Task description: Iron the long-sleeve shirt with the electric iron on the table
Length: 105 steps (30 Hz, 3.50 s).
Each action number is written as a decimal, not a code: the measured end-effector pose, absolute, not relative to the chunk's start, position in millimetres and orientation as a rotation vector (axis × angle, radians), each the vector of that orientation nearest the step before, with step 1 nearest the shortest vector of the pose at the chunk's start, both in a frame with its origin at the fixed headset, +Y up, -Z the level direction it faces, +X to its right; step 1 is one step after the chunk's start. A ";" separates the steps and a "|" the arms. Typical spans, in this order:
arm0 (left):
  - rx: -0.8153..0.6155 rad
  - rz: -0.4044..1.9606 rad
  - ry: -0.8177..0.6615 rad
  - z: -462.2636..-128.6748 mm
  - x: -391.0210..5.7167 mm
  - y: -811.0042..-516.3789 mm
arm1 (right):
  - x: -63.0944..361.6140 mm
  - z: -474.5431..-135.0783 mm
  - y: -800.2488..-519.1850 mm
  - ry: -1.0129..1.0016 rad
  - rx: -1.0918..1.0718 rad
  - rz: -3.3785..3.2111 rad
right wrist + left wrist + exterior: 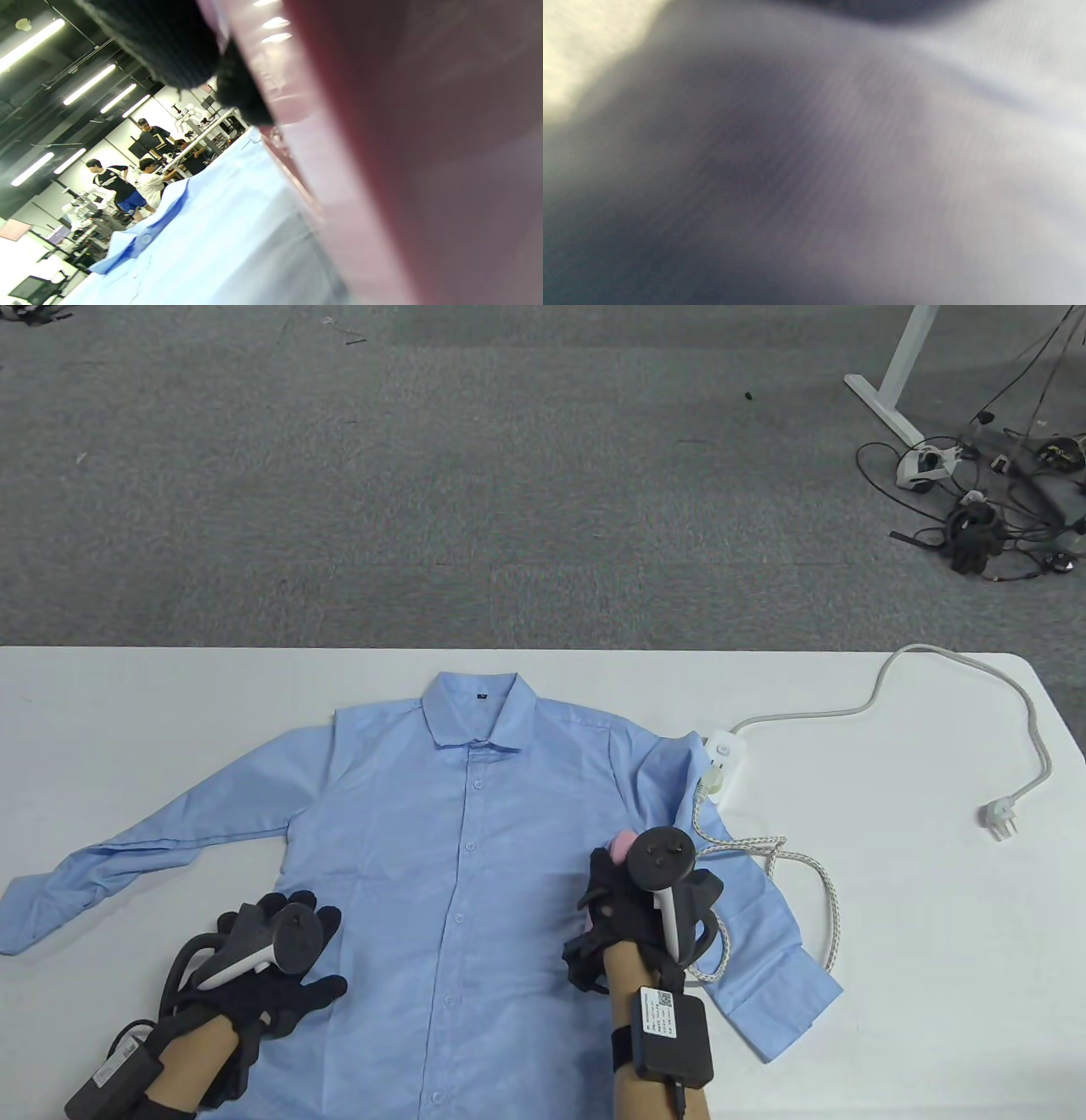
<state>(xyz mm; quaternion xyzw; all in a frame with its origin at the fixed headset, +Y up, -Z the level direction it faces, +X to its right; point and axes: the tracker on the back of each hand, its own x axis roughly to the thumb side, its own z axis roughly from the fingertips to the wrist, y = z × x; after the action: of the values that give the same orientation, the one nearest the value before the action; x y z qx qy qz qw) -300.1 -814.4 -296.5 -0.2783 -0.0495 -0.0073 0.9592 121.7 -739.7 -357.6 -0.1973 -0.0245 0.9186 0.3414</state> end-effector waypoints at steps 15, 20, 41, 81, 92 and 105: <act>-0.336 0.017 -0.119 -290.7 -296.8 -793.6 | 67.6 -316.4 -716.5 -0.050 -0.299 2.386; -0.325 0.059 -0.264 -275.7 -277.6 -784.7 | 18.1 -288.0 -721.6 0.059 -0.149 2.359; -0.547 -0.083 -0.273 -273.7 -263.9 -812.9 | 31.5 -285.1 -744.6 0.061 -0.245 2.453; -0.581 -0.109 -0.263 -275.8 -262.0 -811.2 | 65.3 -239.3 -711.3 0.229 -0.207 2.277; -0.579 -0.109 -0.263 -275.6 -261.8 -811.6 | 12.2 -219.0 -741.9 0.552 -0.139 2.252; -0.589 -0.097 -0.264 -275.0 -262.5 -812.4 | 75.2 -216.7 -742.8 0.493 -0.298 2.241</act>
<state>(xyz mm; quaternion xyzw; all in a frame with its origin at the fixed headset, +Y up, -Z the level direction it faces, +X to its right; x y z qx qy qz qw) -262.5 -812.4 -275.0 -0.2892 -0.1296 -0.0476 0.9473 75.2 -742.8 -216.7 -0.1180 0.1952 0.8867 0.4022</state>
